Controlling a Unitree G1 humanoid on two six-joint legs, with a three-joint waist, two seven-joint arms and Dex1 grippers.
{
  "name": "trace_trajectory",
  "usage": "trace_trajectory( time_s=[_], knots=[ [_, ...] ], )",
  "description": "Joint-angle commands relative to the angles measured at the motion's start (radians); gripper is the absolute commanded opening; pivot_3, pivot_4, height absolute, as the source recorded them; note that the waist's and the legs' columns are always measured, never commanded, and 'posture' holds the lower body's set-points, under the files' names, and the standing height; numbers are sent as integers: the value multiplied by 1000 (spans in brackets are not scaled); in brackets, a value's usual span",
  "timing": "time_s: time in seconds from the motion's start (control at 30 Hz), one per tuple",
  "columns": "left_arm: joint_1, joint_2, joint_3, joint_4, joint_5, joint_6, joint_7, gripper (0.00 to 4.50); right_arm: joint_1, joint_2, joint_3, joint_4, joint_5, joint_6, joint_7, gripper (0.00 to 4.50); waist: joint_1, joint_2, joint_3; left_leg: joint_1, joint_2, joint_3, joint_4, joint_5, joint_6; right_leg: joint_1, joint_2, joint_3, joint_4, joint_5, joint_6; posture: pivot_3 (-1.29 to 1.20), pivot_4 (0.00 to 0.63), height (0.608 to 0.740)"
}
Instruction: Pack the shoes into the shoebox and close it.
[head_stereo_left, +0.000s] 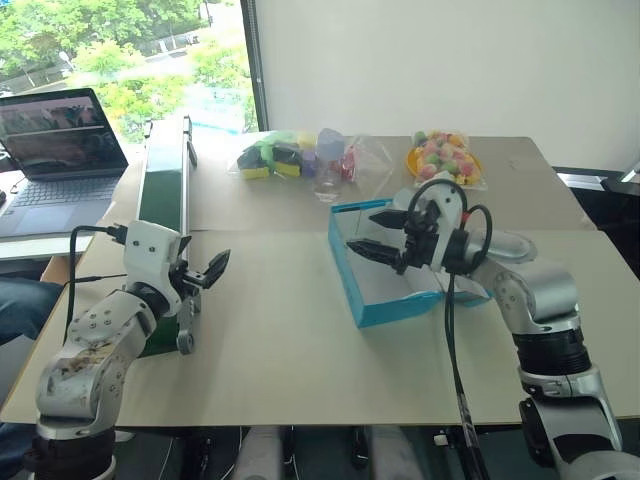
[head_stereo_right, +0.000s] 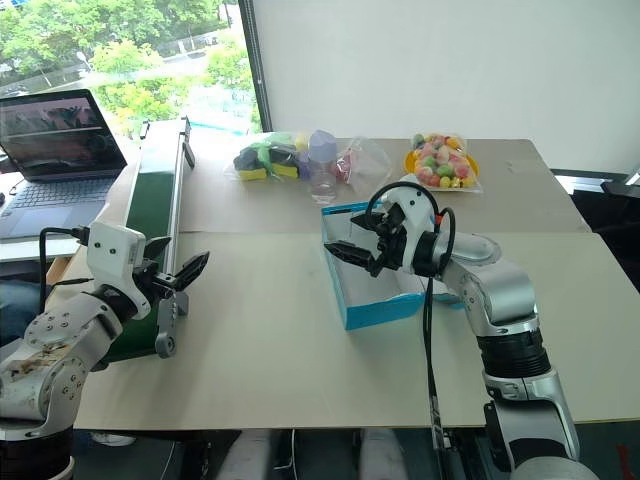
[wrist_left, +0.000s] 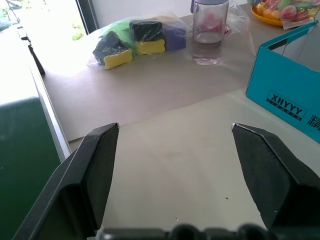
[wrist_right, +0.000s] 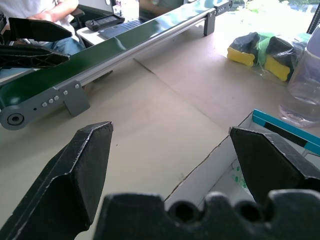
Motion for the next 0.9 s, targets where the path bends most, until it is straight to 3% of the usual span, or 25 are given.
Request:
trace_trajectory(
  time_s=[0.03,0.27,0.53,0.8,0.9],
  knots=[
    [0,-12,31,-10,1,-10,20,3864,-35,3,-3,11,-6,-26,5,4435,0,0,0,0,0,0,0,0,0,0,0,0,0,0,0,0,150,738],
    [6,-8,40,33,76,23,106,3864,-80,21,13,78,-51,-46,0,4435,-2,0,0,1,0,0,0,0,0,0,0,0,2,0,0,0,150,738],
    [-25,-126,55,25,124,-3,245,3864,-176,107,43,204,-101,-109,-13,4435,-6,0,0,1,0,0,0,0,-1,-1,0,0,4,0,0,0,150,738],
    [-63,-171,45,17,166,-35,305,3864,-233,189,56,325,-152,-227,-25,4435,-7,-1,0,1,0,0,0,1,-1,-1,0,0,6,0,-1,0,150,738],
    [-79,-190,67,14,154,-40,312,4479,-230,196,59,338,-154,-250,-2,4500,-7,-1,0,1,0,0,0,1,-1,-1,0,0,6,0,-1,0,150,738]
  ],
)
